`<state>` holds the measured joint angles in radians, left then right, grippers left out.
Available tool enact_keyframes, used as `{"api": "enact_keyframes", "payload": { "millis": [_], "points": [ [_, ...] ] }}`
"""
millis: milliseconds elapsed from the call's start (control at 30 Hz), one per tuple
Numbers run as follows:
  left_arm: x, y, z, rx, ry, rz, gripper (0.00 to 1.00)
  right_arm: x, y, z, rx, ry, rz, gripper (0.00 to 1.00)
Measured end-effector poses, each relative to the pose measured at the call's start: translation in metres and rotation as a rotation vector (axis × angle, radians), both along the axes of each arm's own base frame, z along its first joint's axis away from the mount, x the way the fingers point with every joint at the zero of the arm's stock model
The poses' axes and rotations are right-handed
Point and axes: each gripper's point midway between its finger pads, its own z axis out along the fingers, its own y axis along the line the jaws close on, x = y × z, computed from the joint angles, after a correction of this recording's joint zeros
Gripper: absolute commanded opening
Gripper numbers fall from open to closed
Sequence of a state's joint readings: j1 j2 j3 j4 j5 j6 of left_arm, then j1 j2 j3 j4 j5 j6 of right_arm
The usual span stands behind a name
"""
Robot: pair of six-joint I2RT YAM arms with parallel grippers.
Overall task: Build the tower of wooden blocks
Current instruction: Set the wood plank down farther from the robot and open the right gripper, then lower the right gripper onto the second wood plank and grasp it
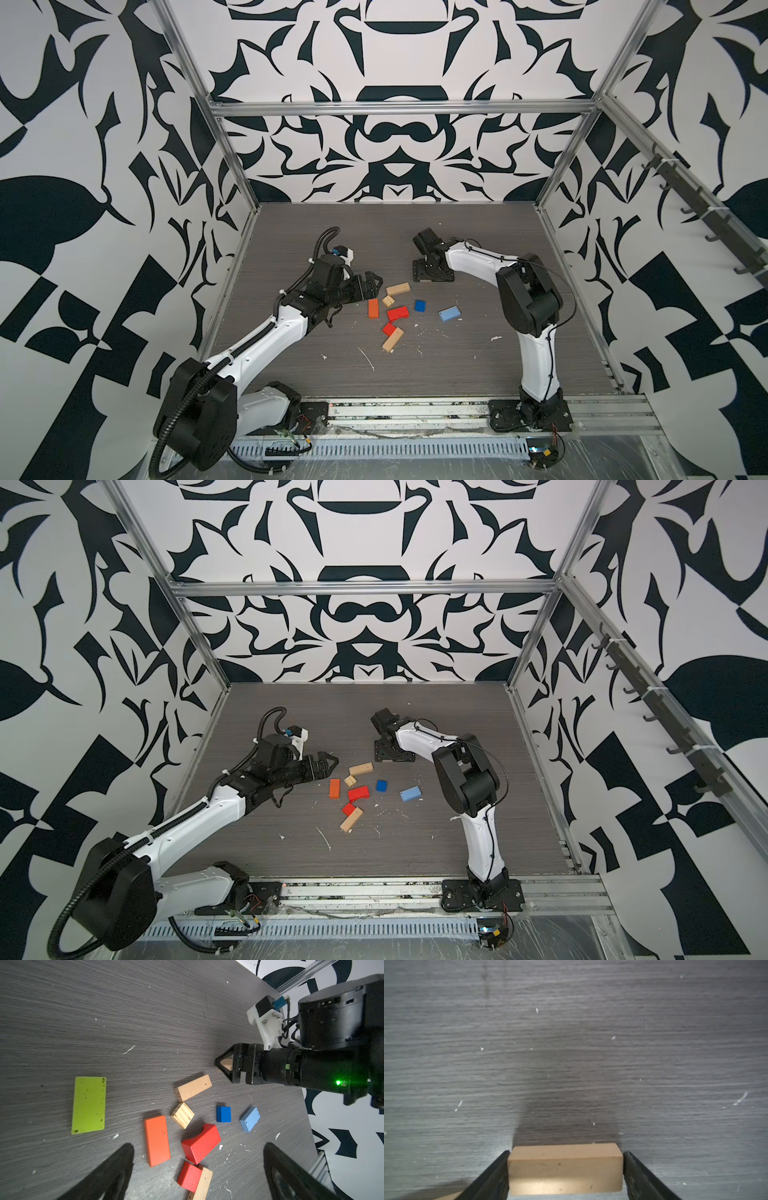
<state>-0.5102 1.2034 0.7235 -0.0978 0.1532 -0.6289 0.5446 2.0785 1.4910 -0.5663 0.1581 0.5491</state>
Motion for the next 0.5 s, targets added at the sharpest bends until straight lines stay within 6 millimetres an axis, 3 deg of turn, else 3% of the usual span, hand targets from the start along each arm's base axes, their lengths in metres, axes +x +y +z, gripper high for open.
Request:
{"api": "enact_keyframes", "payload": {
  "millis": [267,500],
  "points": [
    [0.0,0.0,0.002,-0.004,-0.004,0.002,1.0,-0.003,-0.001,0.006,-0.003,-0.004,0.021,0.96],
    [0.0,-0.001,0.003,-0.014,0.001,0.003,0.99,-0.005,0.012,0.049,0.034,-0.083,0.105,0.96]
  ]
}}
